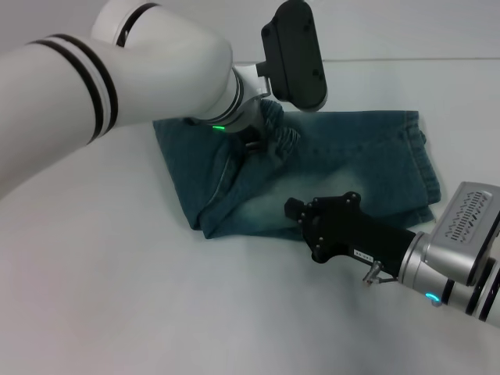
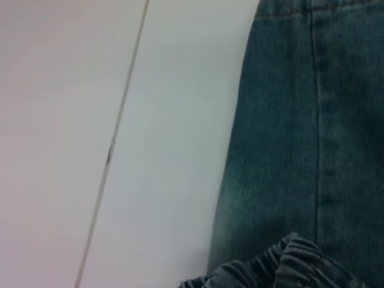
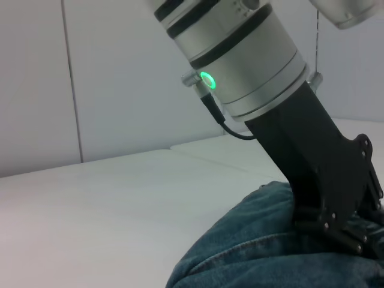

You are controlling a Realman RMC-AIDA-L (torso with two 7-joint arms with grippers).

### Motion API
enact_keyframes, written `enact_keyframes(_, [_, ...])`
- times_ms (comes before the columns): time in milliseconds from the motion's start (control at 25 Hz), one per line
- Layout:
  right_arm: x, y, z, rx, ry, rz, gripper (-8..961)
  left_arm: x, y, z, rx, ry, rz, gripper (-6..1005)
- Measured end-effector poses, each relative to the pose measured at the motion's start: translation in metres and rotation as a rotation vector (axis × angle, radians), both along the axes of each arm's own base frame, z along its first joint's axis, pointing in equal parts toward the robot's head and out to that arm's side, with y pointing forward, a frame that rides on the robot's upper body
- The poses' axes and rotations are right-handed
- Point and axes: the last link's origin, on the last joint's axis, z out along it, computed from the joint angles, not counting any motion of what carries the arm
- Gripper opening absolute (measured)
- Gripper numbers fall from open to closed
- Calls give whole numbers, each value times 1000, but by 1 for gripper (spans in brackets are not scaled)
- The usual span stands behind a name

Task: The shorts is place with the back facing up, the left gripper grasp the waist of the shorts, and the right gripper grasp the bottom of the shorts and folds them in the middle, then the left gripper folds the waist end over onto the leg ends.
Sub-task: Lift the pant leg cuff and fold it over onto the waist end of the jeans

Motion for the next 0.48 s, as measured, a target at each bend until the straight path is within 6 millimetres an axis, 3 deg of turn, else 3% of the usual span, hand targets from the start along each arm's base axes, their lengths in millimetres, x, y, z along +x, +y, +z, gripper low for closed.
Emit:
enact_keyframes(200, [1, 1, 1, 5, -1, -6, -1, 0, -4, 0, -4, -17, -20, 196])
enact_keyframes(480, [7, 6, 10, 37, -8, -15, -1, 8, -3, 7, 28, -100, -33, 153])
